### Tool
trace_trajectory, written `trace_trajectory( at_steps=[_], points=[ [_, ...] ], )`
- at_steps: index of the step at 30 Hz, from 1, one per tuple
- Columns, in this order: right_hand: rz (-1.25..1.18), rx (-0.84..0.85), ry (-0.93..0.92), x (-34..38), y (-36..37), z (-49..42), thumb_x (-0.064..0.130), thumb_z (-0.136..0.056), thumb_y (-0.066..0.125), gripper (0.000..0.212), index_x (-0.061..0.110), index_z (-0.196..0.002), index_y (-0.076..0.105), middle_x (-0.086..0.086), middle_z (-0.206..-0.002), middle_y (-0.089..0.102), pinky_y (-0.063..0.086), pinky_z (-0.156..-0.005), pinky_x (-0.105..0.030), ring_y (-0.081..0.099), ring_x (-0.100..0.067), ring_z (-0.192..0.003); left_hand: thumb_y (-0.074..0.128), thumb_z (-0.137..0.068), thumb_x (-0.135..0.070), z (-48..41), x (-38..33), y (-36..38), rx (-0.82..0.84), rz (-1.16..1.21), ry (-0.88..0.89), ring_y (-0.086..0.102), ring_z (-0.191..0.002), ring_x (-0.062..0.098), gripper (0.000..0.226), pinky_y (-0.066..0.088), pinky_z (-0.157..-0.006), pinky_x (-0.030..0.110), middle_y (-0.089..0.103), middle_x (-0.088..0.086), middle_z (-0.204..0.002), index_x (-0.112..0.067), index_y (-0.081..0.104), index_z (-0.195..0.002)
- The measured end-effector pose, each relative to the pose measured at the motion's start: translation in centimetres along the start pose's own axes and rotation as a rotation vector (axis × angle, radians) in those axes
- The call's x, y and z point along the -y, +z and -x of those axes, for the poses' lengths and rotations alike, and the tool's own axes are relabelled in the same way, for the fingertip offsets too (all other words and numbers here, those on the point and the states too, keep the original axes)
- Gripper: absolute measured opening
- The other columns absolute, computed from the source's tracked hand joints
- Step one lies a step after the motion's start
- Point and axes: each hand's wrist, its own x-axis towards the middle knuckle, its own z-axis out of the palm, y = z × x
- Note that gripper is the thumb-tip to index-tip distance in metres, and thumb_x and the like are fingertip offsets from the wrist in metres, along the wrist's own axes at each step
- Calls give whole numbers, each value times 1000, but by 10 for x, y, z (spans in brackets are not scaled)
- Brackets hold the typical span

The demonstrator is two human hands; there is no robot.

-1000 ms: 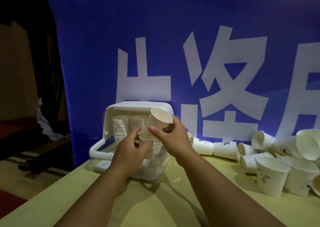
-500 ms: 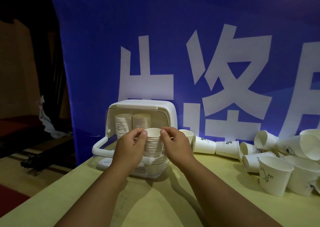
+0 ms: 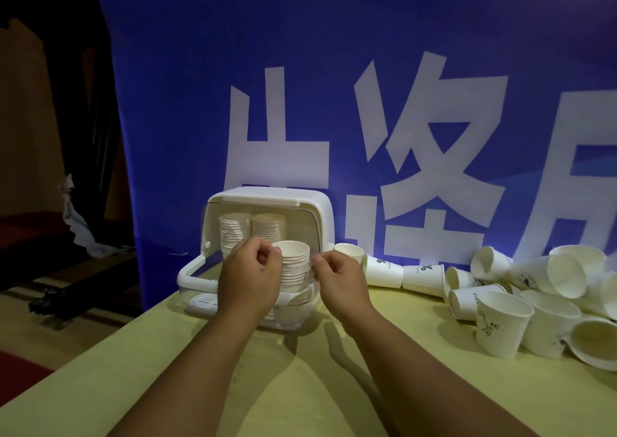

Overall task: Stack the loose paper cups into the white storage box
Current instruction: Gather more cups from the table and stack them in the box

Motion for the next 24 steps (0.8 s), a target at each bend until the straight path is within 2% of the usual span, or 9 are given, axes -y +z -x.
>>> trace_trajectory(
  at_steps=[4,8,11,14,17,19,21,24],
  points=[
    [20,-8,10,4,-17,17,27,-100,58,15,23,-92,69,6,-87,69,56,-79,-28,67,-13,-85,59,-99,-31,21,-27,-1,137,-81,42,61,-69,16,22,50,-57,33,64,-4,-72,-25,58,-78],
    [45,-21,34,7,-53,40,24,-100,58,17,22,-87,69,4,-84,70,55,-74,-26,67,-14,-81,56,-102,-34,58,-52,9,305,-126,35,58,-68,11,23,41,-57,28,62,-7,-73,-28,57,-79],
    [78,-45,60,7,-88,59,22,-100,58,18,20,-85,70,2,-81,70,58,-76,-32,67,-15,-79,58,-101,-31,87,-69,17,391,-83,-17,54,-65,9,24,37,-58,26,61,-8,-71,-29,57,-77],
    [103,-73,83,1,-128,80,20,-99,58,18,19,-86,71,1,-80,71,57,-72,-31,67,-16,-78,57,-101,-31,112,-90,26,480,-64,-51,57,-70,10,23,42,-61,27,63,-6,-75,-27,60,-79],
    [133,-120,111,-9,-170,97,20,-99,58,18,20,-87,71,2,-79,71,57,-71,-29,67,-15,-78,56,-99,-31,136,-114,41,599,-90,-21,60,-75,11,20,49,-66,31,65,-7,-80,-27,62,-81],
    [170,-145,139,-17,-200,108,20,-99,59,18,19,-86,71,1,-79,71,55,-69,-29,67,-14,-77,55,-99,-31,154,-133,51,674,-102,-2,63,-80,11,19,50,-67,29,67,-8,-84,-29,64,-82],
    [219,-185,167,-25,-230,117,21,-97,60,19,18,-82,72,-1,-76,71,56,-67,-33,67,-17,-75,55,-98,-30,170,-151,64,715,-94,18,64,-81,12,19,53,-69,30,67,-8,-85,-29,65,-82],
    [268,-253,226,-38,-274,132,20,-94,61,19,14,-78,71,-5,-74,71,59,-72,-42,69,-24,-76,55,-97,-29,191,-175,82,783,-77,23,65,-81,13,19,54,-70,31,67,-7,-84,-28,64,-80]
  ],
)
